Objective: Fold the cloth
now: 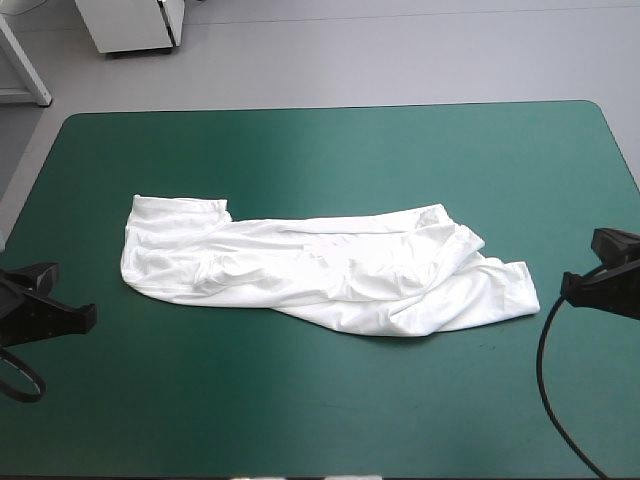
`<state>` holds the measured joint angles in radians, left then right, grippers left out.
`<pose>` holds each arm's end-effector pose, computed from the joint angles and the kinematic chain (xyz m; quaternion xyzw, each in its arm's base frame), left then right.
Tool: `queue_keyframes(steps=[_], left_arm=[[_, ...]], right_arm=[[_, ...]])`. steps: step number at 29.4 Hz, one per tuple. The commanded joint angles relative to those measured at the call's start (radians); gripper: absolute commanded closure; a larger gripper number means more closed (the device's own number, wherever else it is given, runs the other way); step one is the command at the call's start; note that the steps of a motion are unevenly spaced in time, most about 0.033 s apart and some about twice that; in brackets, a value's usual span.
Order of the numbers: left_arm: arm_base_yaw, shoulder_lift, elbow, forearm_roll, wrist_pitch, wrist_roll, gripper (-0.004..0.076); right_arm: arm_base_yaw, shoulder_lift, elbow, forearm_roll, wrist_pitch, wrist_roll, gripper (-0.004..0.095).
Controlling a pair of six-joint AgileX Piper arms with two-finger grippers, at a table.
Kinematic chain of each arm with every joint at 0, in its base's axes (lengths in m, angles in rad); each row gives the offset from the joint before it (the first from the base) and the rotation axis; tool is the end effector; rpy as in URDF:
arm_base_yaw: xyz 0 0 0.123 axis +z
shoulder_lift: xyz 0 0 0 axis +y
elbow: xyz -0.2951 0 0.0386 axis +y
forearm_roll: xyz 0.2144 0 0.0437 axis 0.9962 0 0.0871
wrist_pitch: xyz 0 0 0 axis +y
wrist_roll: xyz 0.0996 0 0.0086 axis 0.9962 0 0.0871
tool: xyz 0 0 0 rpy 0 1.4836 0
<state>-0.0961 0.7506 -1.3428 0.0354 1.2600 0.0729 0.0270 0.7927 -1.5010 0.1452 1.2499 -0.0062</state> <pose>0.0476 -0.0012 0.4536 0.0710 0.8769 0.0119 0.4752 0.0434 0.0149 0.4897 -0.0311 0.8456 0.0760 0.5275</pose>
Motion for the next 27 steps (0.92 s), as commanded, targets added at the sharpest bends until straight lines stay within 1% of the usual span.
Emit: queue_keyframes(steps=[1,7,9,11,13,15,17,21,25,27], left_arm=[[-0.004,0.040,-0.021,0.025,-0.048,-0.003,0.0746],[-0.004,0.127,-0.027,0.075,-0.086,-0.007,0.0746],[-0.004,0.175,-0.054,0.106,-0.091,-0.009,0.0746],[-0.004,0.224,-0.096,0.166,-0.100,-0.046,0.0746],[-0.004,0.286,-0.157,0.237,-0.102,-0.096,0.0745],[-0.004,0.344,-0.219,0.273,-0.095,-0.089,0.0725],[-0.002,0.405,-0.269,0.270,-0.083,-0.089,0.0674],[-0.002,0.510,-0.323,0.193,-0.042,-0.089,0.0519],[-0.002,0.608,-0.323,0.113,0.023,-0.086,0.0317],[-0.002,0.652,-0.323,0.086,0.026,-0.098,0.0255]], right_arm=[[-0.001,0.045,-0.025,-0.012,-0.020,0.006,0.0925],[-0.001,0.126,-0.027,-0.030,-0.064,0.006,0.0924],[-0.001,0.161,-0.027,-0.040,-0.075,0.006,0.0925],[-0.001,0.192,-0.029,-0.042,-0.076,0.006,0.0925],[-0.001,0.220,-0.029,-0.011,-0.076,0.006,0.0925],[-0.001,0.241,-0.029,0.031,-0.076,0.000,0.0925],[-0.001,0.257,-0.029,0.065,-0.076,-0.009,0.0925],[-0.001,0.286,-0.029,0.131,-0.076,-0.078,0.0925],[-0.001,0.298,-0.029,0.137,-0.079,-0.093,0.0925],[-0.001,0.302,-0.029,0.133,-0.081,-0.093,0.0925]])
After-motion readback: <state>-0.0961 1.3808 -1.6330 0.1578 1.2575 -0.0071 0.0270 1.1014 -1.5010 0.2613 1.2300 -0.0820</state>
